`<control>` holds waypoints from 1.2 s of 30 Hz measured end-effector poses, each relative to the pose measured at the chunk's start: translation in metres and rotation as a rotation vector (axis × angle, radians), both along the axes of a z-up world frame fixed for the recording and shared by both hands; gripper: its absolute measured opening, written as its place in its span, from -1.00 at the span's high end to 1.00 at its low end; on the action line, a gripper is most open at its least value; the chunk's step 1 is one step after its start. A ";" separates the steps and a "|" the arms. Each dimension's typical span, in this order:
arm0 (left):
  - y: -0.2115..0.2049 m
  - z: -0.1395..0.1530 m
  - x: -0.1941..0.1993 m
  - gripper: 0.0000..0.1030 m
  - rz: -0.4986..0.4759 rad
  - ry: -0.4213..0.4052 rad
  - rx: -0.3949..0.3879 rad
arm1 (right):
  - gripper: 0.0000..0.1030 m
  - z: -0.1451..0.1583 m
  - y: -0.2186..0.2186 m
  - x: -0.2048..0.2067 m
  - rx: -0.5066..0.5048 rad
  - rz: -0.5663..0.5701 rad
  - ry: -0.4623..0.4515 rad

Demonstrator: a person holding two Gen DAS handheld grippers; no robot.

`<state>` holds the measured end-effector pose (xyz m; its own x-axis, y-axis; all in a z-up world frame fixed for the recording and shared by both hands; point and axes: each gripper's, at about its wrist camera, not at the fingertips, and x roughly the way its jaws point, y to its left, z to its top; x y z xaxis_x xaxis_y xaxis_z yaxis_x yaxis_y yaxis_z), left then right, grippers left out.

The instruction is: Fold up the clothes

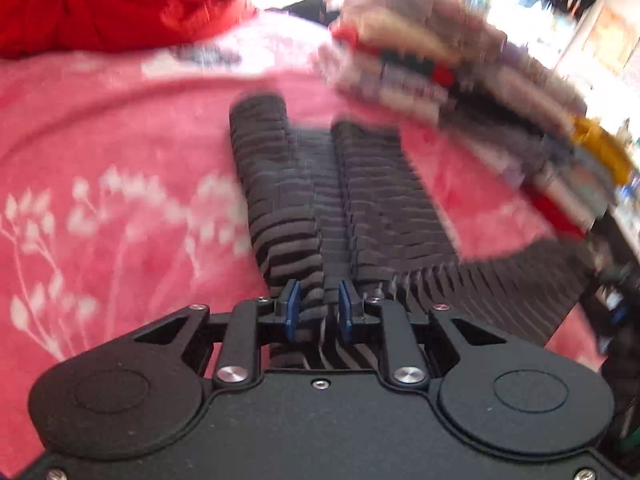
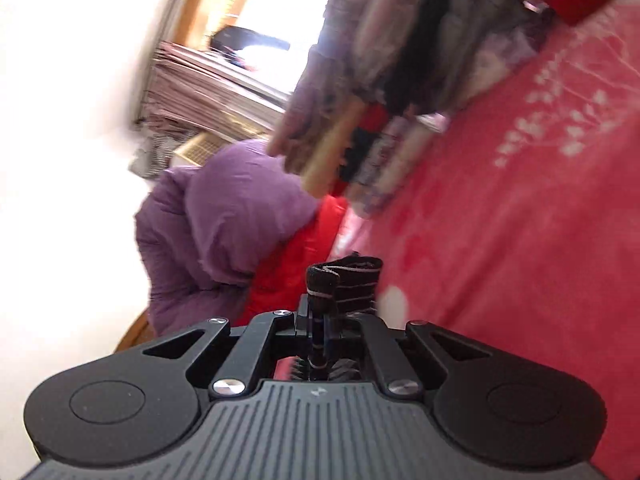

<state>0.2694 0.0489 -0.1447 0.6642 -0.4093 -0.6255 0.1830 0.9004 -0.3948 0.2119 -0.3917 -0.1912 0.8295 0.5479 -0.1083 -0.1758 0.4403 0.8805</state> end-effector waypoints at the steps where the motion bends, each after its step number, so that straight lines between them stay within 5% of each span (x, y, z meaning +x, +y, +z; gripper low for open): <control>1: 0.005 0.002 0.003 0.66 0.025 -0.014 -0.015 | 0.87 -0.007 -0.002 0.001 0.009 -0.005 0.028; 11: 0.017 -0.024 0.071 0.62 0.110 -0.041 0.017 | 0.87 -0.022 -0.008 0.002 -0.015 -0.045 0.101; 14: 0.028 -0.040 0.092 0.53 0.122 0.005 -0.100 | 0.87 -0.031 -0.005 0.006 0.003 -0.018 0.128; 16: 0.033 -0.050 0.104 0.29 0.127 0.037 -0.184 | 0.87 -0.035 -0.002 0.008 0.001 -0.004 0.143; 18: 0.024 -0.054 0.109 0.31 0.109 0.016 -0.155 | 0.87 -0.037 -0.001 0.009 -0.006 -0.004 0.149; 21: -0.004 -0.043 0.109 0.32 0.047 -0.038 0.059 | 0.87 -0.041 -0.005 0.011 0.005 -0.010 0.161; 24: -0.001 -0.036 0.104 0.28 0.050 -0.044 0.076 | 0.87 -0.044 -0.004 0.013 0.007 -0.009 0.175; 30: 0.029 -0.001 0.043 0.23 0.135 -0.050 0.029 | 0.87 -0.036 0.000 0.016 -0.006 -0.008 0.151; 36: 0.011 0.006 -0.065 0.26 0.081 -0.015 0.156 | 0.87 -0.025 0.004 0.021 -0.014 -0.007 0.123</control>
<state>0.2048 0.0601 -0.1388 0.7007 -0.2533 -0.6670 0.1124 0.9624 -0.2474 0.2326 -0.3875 -0.2161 0.8134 0.5397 -0.2172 -0.0634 0.4534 0.8891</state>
